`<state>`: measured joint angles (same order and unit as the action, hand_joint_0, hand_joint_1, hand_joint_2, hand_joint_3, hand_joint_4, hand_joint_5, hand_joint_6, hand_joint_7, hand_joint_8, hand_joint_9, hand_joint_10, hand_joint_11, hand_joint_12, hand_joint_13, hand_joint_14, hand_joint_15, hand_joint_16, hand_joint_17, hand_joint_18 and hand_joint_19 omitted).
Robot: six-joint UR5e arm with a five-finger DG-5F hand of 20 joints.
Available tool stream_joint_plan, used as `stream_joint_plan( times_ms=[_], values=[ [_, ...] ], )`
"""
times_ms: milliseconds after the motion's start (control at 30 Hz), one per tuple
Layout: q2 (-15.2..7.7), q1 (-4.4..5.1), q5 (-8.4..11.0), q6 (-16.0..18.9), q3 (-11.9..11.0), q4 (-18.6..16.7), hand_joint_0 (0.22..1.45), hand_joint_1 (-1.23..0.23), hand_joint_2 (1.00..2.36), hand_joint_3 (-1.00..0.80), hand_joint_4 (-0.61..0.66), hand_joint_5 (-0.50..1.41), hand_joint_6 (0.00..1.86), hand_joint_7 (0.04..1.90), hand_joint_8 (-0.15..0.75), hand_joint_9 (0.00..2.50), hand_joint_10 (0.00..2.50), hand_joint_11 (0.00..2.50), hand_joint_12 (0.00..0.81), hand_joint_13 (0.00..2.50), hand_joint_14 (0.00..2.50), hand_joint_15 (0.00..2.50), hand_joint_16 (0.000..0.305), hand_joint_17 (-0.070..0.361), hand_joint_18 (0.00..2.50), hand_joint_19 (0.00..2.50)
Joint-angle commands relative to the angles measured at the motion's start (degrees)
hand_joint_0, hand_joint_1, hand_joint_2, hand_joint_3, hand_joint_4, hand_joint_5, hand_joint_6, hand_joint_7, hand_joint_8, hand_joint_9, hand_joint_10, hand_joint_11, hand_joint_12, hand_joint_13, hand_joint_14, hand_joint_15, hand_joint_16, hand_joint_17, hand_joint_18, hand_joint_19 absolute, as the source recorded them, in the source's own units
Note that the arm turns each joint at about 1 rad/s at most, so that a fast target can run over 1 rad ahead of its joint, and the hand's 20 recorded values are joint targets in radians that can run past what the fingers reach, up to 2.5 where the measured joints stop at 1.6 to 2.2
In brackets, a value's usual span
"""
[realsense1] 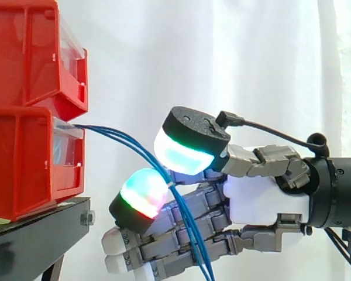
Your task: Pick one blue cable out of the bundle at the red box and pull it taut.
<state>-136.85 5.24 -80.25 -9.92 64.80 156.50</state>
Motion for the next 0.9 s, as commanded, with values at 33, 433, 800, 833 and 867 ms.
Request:
stream_joint_plan(
  times_ms=[33,433,800,833,867],
  values=[
    [0.0,-0.14,-0.08,-0.01,0.06,1.09,0.51,-0.64,1.0,-0.49,0.2,-0.18,0.83,0.95,0.337,0.56,0.01,0.27,0.334,0.43,0.01,0.16,0.055,0.123,0.34,0.25],
    [-0.08,-0.23,-0.44,-0.19,0.15,2.23,0.51,-0.65,1.0,-0.48,0.2,-0.18,0.81,0.96,0.334,0.56,0.01,0.27,0.333,0.43,0.01,0.16,0.054,0.122,0.34,0.25],
    [0.0,-0.23,-0.44,-0.1,0.15,2.23,0.51,-0.66,1.0,-0.5,0.22,-0.16,0.76,0.97,0.335,0.55,0.01,0.26,0.337,0.42,0.01,0.16,0.055,0.124,0.33,0.25],
    [0.0,-0.23,-0.35,-0.19,0.15,2.23,0.5,-0.66,1.0,-0.5,0.22,-0.16,0.75,0.98,0.337,0.55,0.01,0.26,0.337,0.42,0.01,0.16,0.055,0.125,0.33,0.25],
    [0.0,-0.14,-0.35,-0.19,0.15,2.23,0.5,-0.66,1.0,-0.5,0.22,-0.16,0.75,0.99,0.336,0.55,0.01,0.26,0.337,0.42,0.01,0.16,0.055,0.125,0.33,0.25]
  ],
)
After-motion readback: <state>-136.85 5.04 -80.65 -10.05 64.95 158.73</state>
